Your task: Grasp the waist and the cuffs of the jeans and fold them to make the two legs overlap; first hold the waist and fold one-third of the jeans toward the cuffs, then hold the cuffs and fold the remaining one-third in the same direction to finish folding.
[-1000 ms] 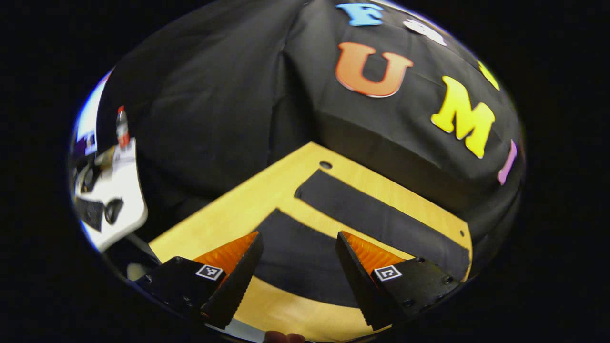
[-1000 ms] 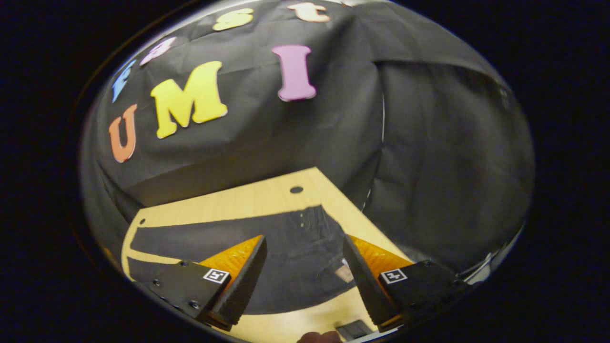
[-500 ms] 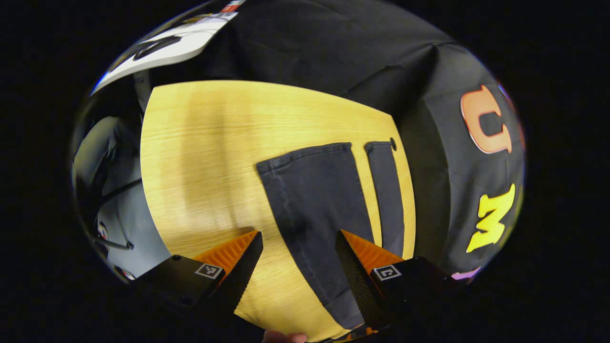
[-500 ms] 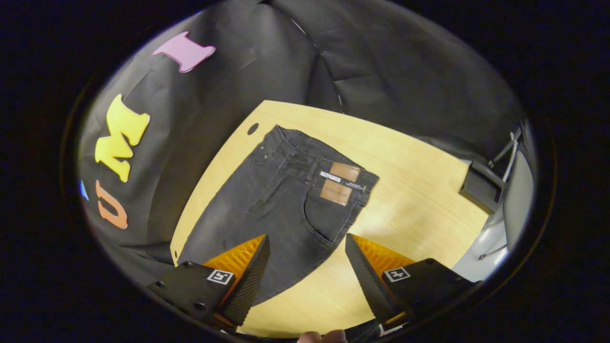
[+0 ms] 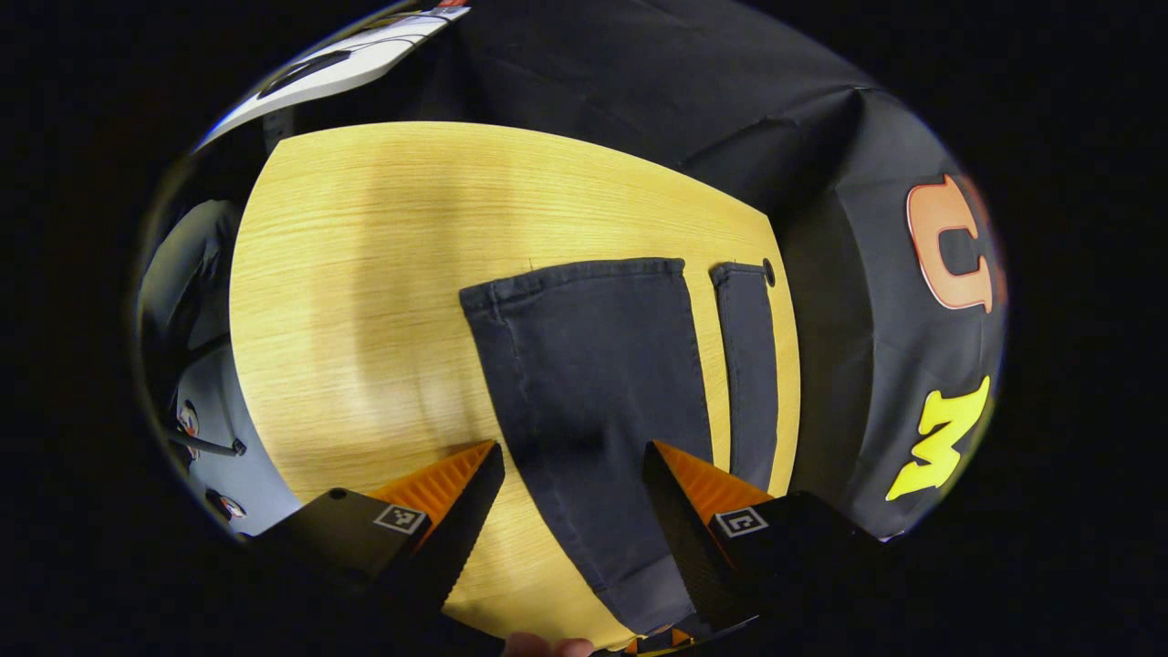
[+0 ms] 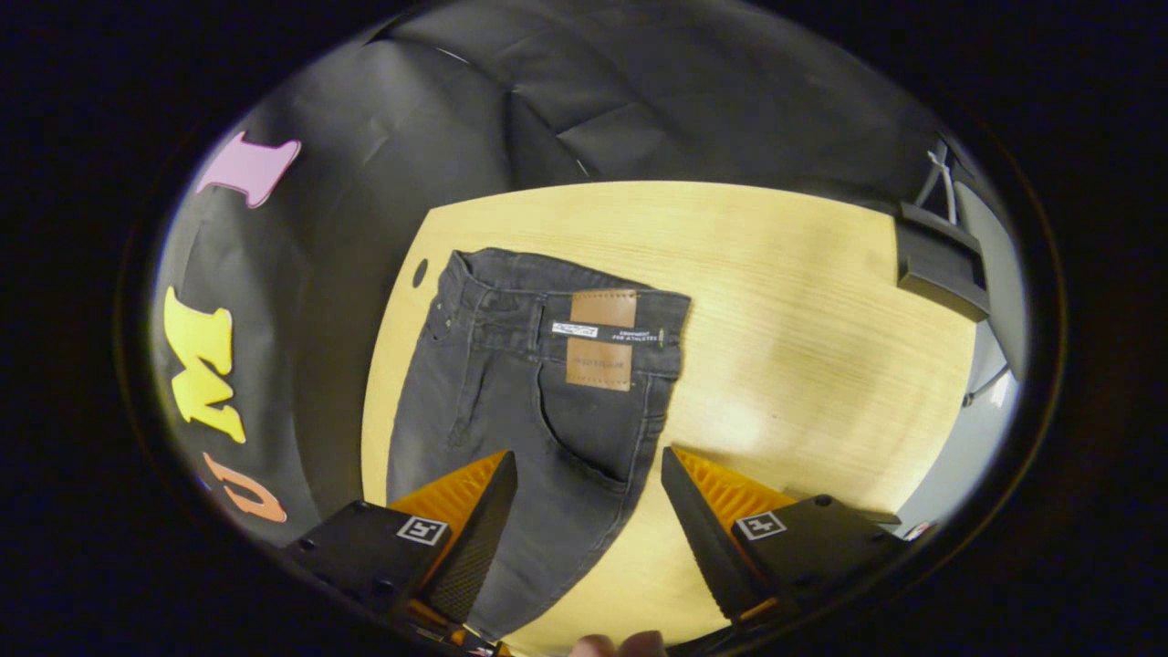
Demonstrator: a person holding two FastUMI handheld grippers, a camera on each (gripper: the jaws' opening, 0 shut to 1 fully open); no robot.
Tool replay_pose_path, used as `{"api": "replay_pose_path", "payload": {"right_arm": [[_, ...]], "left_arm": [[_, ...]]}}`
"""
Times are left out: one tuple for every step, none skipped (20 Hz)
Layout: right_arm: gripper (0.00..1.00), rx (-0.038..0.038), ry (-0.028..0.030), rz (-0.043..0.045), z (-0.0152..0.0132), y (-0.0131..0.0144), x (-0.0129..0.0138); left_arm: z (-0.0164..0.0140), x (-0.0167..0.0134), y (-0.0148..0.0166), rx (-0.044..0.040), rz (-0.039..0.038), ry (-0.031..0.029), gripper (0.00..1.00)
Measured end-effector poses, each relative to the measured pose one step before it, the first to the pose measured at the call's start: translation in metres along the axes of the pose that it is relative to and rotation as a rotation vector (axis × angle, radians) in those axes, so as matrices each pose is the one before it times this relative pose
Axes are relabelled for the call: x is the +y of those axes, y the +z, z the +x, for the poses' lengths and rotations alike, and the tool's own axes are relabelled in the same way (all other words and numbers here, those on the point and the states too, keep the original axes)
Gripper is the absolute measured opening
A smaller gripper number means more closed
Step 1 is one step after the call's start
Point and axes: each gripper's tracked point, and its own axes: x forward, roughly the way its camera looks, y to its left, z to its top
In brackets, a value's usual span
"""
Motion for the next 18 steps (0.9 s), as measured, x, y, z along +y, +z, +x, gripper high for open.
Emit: {"api": "replay_pose_path", "payload": {"right_arm": [[0.92, -0.00296, 0.00860, 0.00748, 0.00373, 0.00309, 0.00478], [0.92, -0.00094, 0.00013, 0.00194, 0.00038, 0.00149, 0.00015], [0.95, 0.00148, -0.00445, -0.00024, 0.00330, 0.00072, 0.00182], [0.95, -0.00095, -0.00326, -0.00123, 0.00072, -0.00142, 0.00080], [0.95, 0.00087, -0.00112, 0.00018, 0.00190, 0.00022, 0.00114], [0.92, -0.00066, 0.00053, 0.00645, 0.00085, 0.00002, 0.00089], [0.92, 0.00191, 0.00159, 0.01266, 0.00009, 0.00072, 0.00189], [0.92, 0.00087, 0.00340, 0.01581, -0.00066, 0.00164, 0.00279], [0.92, 0.00459, -0.00048, 0.01558, 0.00004, 0.00177, 0.00141], [0.98, 0.00353, -0.00072, 0.01150, -0.00149, 0.00178, 0.00019], [0.98, 0.00299, -0.00136, 0.00941, -0.00095, 0.00177, -0.00012], [0.98, 0.00016, -0.00016, 0.00741, -0.00099, 0.00087, -0.00047], [0.98, 0.00560, -0.00484, -0.00308, 0.00007, 0.00000, -0.00074], [0.88, 0.00462, -0.02212, -0.01075, 0.00084, -0.00058, -0.00402], [0.86, 0.00841, -0.03138, -0.02365, 0.00035, -0.00129, -0.00734], [0.75, 0.00472, -0.02225, -0.01652, 0.00165, -0.00035, -0.00349], [0.64, 0.01408, -0.00979, -0.01005, 0.00093, -0.00112, -0.00120], [0.62, 0.00940, -0.02030, -0.00299, 0.00029, -0.00015, -0.00074]], "left_arm": [[0.00258, -0.00261, 0.00054, -0.00086, -0.00542, -0.00025, 1.00], [0.00118, -0.00195, 0.00082, -0.00127, -0.00507, -0.00021, 0.99], [0.00132, -0.00206, 0.00142, -0.00249, -0.00608, -0.00301, 1.00], [0.00182, -0.00383, 0.00109, -0.00090, -0.00851, -0.00565, 0.99], [0.00162, -0.00356, 0.00044, 0.00074, -0.00861, -0.00873, 0.99], [0.00156, -0.00359, 0.00093, 0.00159, -0.00782, -0.00738, 0.99], [0.00277, -0.00295, 0.00032, 0.00353, -0.00547, -0.00474, 0.99], [0.00210, -0.00389, 0.00069, 0.00362, -0.00114, -0.00380, 0.99], [0.00412, -0.00304, 0.00041, 0.00529, 0.00077, -0.00409, 0.99], [0.00238, -0.00381, 0.00015, 0.00146, 0.00490, -0.00398, 0.99], [0.00303, -0.00375, -0.00065, 0.00096, 0.00771, 0.00391, 0.98], [0.00387, -0.00174, -0.00197, 0.00486, 0.00847, 0.00990, 0.97], [0.00158, 0.00044, -0.00038, 0.00379, 0.00580, 0.01092, 0.92], [0.00259, 0.00049, -0.00039, 0.00411, 0.00224, 0.00946, 0.88], [0.00253, -0.00042, -0.00119, 0.00603, -0.00083, 0.00354, 0.77], [0.00192, -0.00008, -0.00095, 0.00176, -0.00553, 0.00554, 0.71], [0.00195, -0.00040, 0.00021, 0.00474, -0.00326, 0.00498, 0.71], [0.00127, 0.00172, -0.00105, 0.00044, -0.00303, 0.01143, 0.57]]}}
